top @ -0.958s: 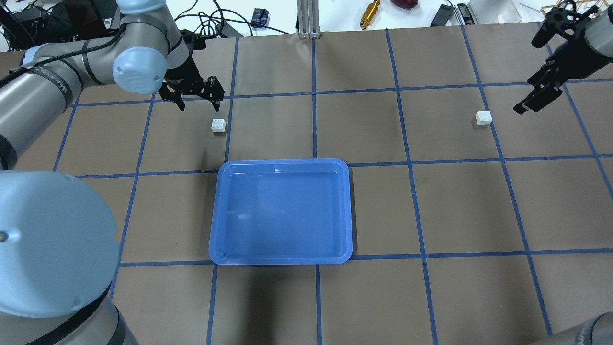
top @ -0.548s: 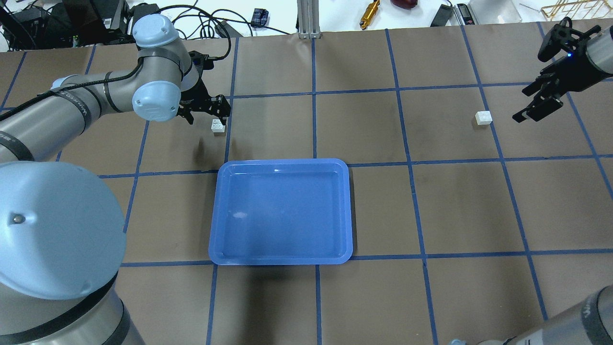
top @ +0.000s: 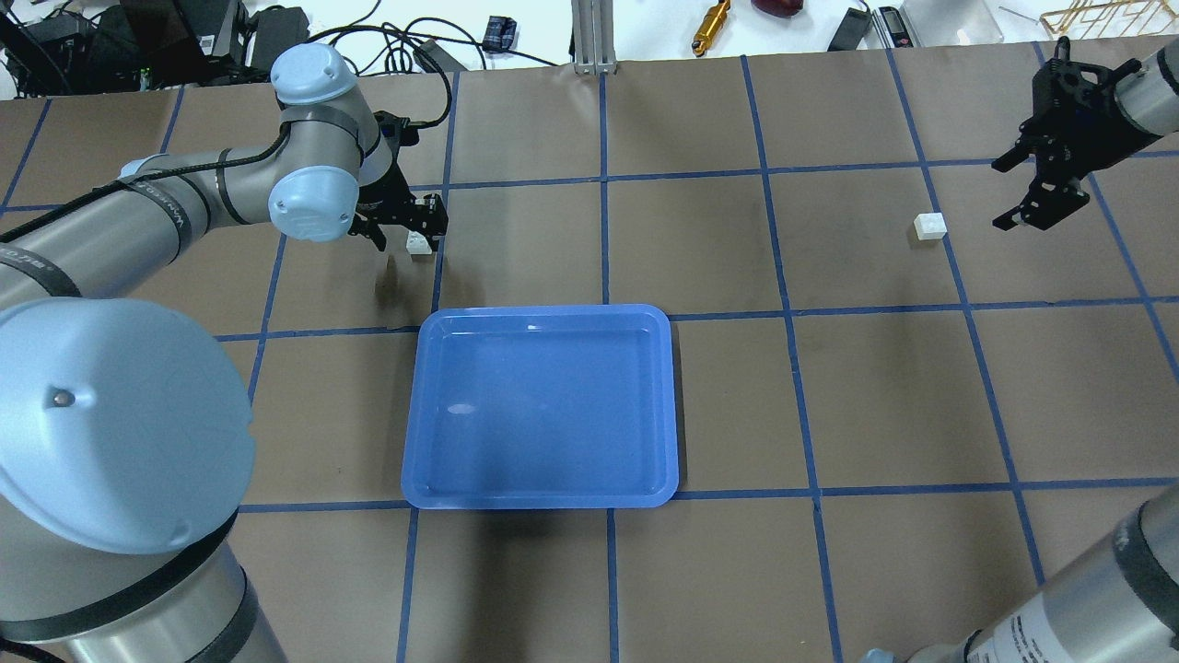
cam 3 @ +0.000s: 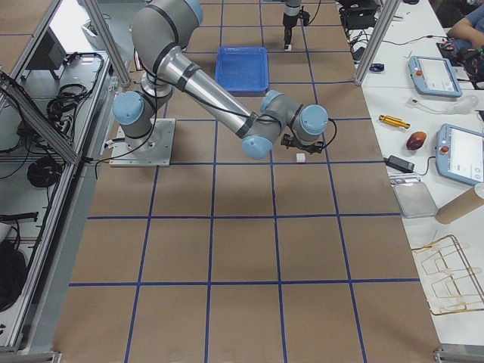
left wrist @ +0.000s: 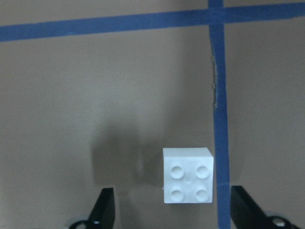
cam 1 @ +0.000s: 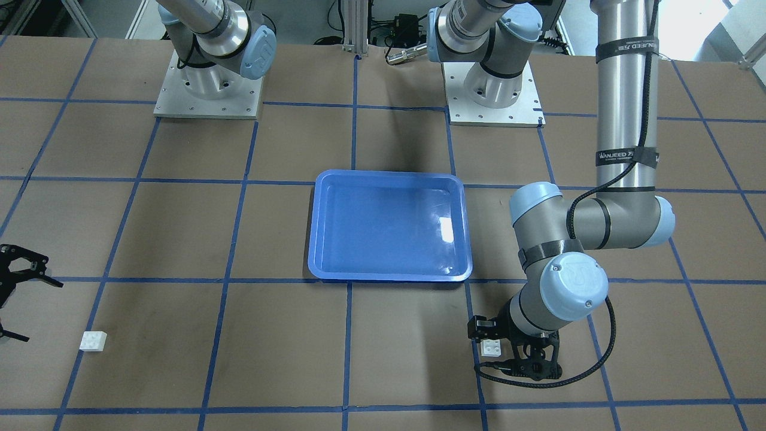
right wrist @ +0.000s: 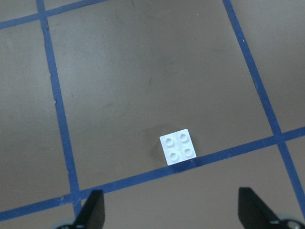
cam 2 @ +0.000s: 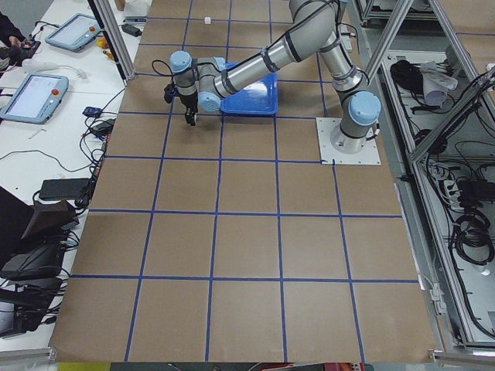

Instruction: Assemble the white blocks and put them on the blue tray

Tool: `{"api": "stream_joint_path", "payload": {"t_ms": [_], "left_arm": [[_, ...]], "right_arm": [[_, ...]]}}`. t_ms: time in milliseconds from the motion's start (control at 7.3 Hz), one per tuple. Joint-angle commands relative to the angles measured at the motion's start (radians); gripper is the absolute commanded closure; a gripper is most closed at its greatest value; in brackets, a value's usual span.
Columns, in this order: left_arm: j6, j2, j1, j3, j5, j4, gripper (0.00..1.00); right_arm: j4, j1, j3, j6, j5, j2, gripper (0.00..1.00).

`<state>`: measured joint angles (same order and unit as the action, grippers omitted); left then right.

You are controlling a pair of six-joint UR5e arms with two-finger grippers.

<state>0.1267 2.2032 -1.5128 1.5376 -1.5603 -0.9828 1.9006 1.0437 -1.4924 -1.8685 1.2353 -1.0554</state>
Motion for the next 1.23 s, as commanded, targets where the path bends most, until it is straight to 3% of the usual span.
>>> {"api": "stream_joint_path", "payload": {"t_ms": [0, 411, 548, 685, 821, 1095], "left_arm": [[0.001, 0.007, -0.001, -0.002, 0.002, 0.035, 0.38], [0.001, 0.009, -0.001, -0.002, 0.002, 0.038, 0.37], [-0.001, 0.010, -0.001, -0.002, 0.002, 0.038, 0.49], [-0.010, 0.010, -0.001, -0.002, 0.002, 0.036, 0.69], [-0.018, 0.009, -0.001, -0.002, 0.003, 0.036, 0.79], [-0.027, -0.016, -0.003, -0.052, 0.035, 0.012, 0.85]], "right_arm": [[-0.005, -0.001, 0.046, -0.062, -0.002, 0.057, 0.01], [-0.006, -0.001, 0.052, -0.109, -0.017, 0.095, 0.02], [-0.005, 0.001, 0.055, -0.159, -0.017, 0.112, 0.02], [-0.003, 0.001, 0.069, -0.173, -0.016, 0.130, 0.02], [-0.020, 0.006, 0.078, -0.173, -0.007, 0.141, 0.02], [-0.023, 0.015, 0.077, -0.175, -0.002, 0.149, 0.01]]}}
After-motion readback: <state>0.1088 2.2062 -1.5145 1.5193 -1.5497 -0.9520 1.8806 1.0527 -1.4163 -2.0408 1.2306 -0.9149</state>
